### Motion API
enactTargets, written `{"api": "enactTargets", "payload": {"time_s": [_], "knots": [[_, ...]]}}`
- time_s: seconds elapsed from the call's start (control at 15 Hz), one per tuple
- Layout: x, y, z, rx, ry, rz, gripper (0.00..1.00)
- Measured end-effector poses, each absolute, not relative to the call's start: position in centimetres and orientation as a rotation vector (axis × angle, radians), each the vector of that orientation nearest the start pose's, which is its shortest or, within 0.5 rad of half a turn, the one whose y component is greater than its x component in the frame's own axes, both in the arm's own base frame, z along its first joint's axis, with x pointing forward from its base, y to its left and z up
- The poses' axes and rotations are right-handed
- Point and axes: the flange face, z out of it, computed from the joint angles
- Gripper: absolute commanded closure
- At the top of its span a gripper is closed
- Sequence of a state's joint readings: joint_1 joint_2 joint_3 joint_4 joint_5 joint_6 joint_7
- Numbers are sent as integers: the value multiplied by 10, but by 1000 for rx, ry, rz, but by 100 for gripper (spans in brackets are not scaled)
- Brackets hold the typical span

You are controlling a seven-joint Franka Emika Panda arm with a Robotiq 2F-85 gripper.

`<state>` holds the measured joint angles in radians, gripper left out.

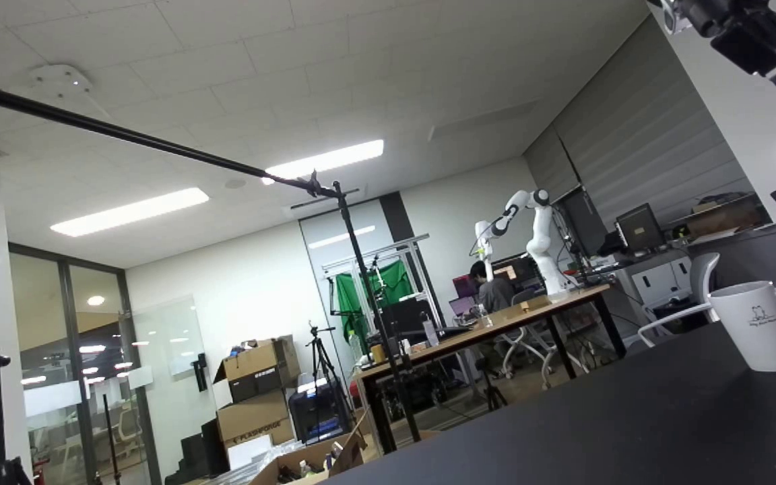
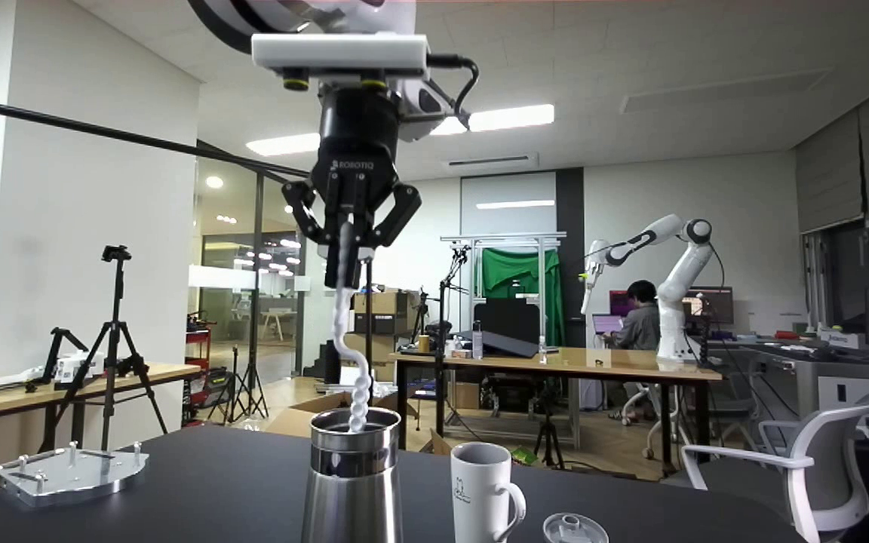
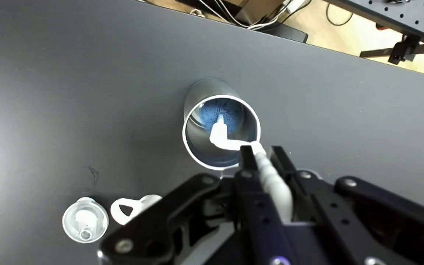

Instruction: Move the brush inside the silver flask up and down

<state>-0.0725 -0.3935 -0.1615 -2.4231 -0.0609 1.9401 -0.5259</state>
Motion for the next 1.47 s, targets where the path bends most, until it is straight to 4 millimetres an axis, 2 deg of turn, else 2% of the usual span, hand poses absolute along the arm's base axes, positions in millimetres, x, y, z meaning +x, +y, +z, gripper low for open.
{"api": "enactTargets", "payload": {"time_s": [0.2, 0.33, 0.47, 0.87, 1.0, 1.07, 1.13, 1.47], "knots": [[400, -103, 474, -3065, -512, 89, 96], [399, -104, 476, -3065, -507, 83, 96], [399, -106, 465, -3058, -498, 112, 96], [402, -109, 406, -3032, -480, 221, 96], [404, -108, 393, -3026, -479, 248, 96], [404, -109, 389, -3025, -478, 258, 60], [405, -109, 386, -3023, -476, 267, 59], [404, -110, 387, -3020, -472, 281, 26]]}}
